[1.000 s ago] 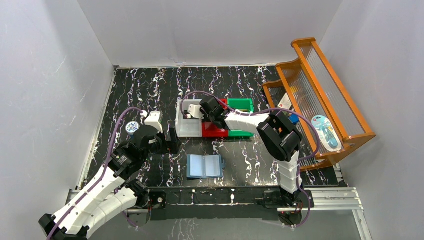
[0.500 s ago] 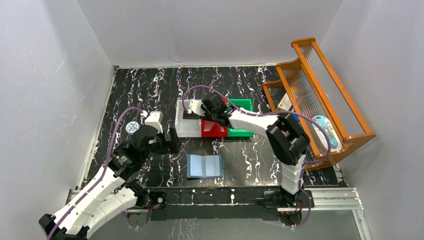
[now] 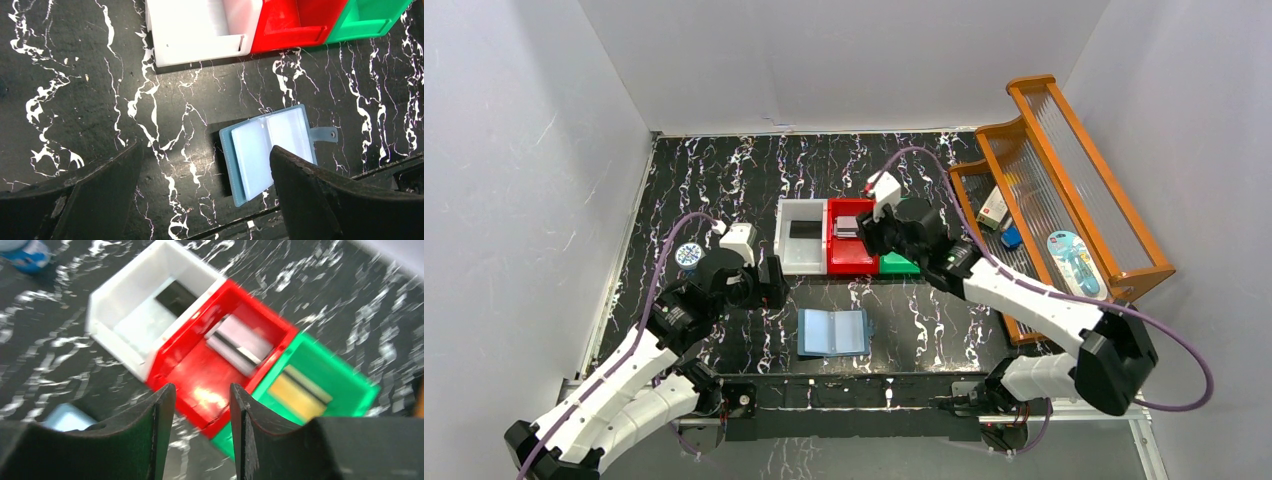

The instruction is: Take the credit cards out of the card holder

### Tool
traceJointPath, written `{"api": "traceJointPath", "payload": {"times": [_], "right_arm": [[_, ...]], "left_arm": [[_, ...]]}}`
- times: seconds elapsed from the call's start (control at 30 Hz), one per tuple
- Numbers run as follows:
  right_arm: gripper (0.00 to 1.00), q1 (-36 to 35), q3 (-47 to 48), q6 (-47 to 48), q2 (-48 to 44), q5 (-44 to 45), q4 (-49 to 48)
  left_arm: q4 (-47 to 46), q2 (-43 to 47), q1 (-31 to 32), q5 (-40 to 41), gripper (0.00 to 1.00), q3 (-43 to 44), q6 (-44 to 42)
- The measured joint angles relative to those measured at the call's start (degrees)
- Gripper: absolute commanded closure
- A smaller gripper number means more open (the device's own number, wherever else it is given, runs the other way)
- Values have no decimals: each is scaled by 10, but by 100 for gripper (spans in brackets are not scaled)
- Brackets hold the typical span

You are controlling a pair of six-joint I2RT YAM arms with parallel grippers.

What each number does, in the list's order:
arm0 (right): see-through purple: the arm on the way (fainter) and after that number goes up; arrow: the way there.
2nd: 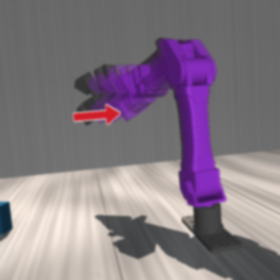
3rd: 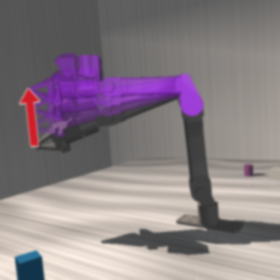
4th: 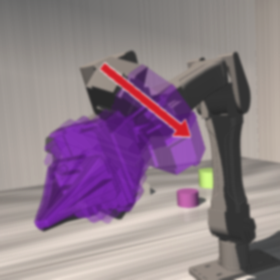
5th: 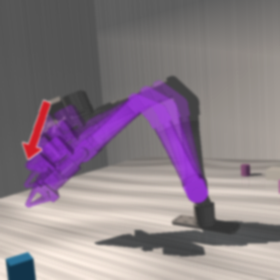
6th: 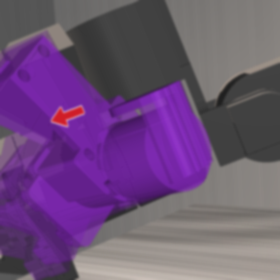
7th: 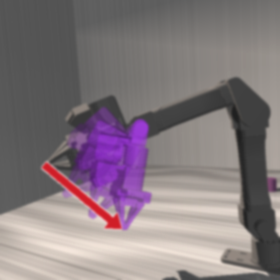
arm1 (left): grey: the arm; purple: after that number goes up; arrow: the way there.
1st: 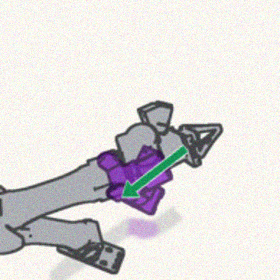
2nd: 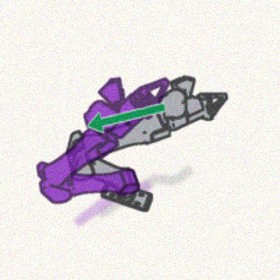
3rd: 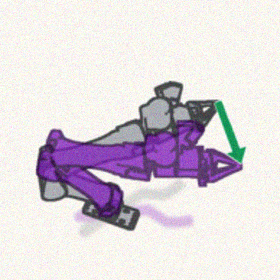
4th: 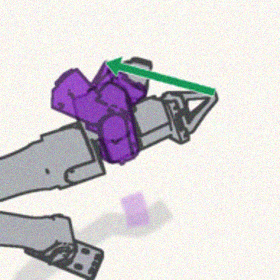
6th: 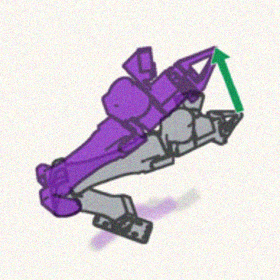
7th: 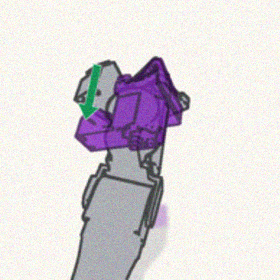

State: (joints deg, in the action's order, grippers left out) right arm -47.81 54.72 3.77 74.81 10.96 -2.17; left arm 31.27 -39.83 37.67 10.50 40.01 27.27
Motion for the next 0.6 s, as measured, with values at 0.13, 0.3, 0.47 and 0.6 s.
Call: {"api": "traceJointPath", "payload": {"times": [0.13, 0.3, 0.47, 0.6], "right_arm": [[46, 1, -61, -150, -50, -43, -1], [46, 1, -116, -299, -77, -111, 4], [46, 1, -161, -403, -90, -169, -9], [48, 0, -185, -460, -92, -203, -24]], "left_arm": [[-2, -16, 0, -9, 3, 0, -2], [-9, -30, 0, -16, 3, 0, -2], [-12, -37, 0, -27, 8, 0, -1], [-14, -27, 0, -39, 13, 0, 17]]}}
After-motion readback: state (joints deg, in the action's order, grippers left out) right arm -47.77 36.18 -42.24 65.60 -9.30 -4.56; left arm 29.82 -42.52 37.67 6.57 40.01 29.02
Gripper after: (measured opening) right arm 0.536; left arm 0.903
